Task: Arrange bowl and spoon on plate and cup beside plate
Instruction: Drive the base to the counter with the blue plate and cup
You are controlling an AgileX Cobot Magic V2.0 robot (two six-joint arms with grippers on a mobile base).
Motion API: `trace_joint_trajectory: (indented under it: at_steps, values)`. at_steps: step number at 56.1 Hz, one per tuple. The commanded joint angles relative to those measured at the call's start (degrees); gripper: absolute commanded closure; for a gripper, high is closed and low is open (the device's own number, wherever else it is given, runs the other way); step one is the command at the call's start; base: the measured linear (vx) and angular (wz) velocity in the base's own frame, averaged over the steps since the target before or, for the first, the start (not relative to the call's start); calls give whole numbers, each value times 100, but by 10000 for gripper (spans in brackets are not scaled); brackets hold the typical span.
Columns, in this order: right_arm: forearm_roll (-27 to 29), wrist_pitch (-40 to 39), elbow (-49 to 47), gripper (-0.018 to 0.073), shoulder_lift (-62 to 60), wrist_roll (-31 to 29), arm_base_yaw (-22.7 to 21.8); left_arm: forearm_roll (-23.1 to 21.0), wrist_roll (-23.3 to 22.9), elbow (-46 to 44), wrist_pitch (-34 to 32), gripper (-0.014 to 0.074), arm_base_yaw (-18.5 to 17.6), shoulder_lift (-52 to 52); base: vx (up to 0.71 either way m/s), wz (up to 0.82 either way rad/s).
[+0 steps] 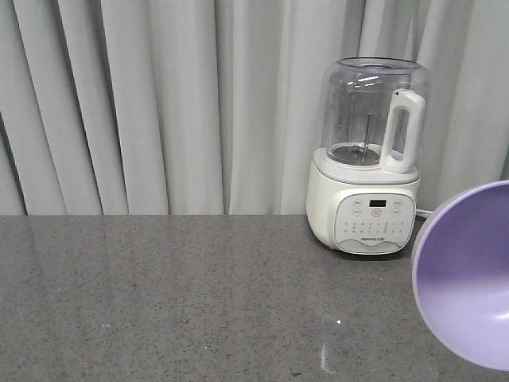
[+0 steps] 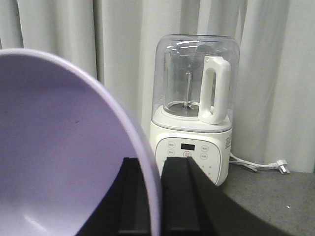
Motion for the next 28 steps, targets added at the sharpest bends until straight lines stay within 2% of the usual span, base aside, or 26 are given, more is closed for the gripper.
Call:
trace_joint_trajectory:
  at_steps: [1,15,28]
  values:
    - [142,-229,-177,568,-21,-43,-19,-142,4,-150,-393,594,-31,11,-2,-6]
    - [142,-229,-177,568,-21,-43,-19,-142,4,-150,-385,594,-31,11,-5,-19]
    - [142,-235,-177,568,-21,-43,-19,-142,4,-150,-286,594,-31,11,-11,-46]
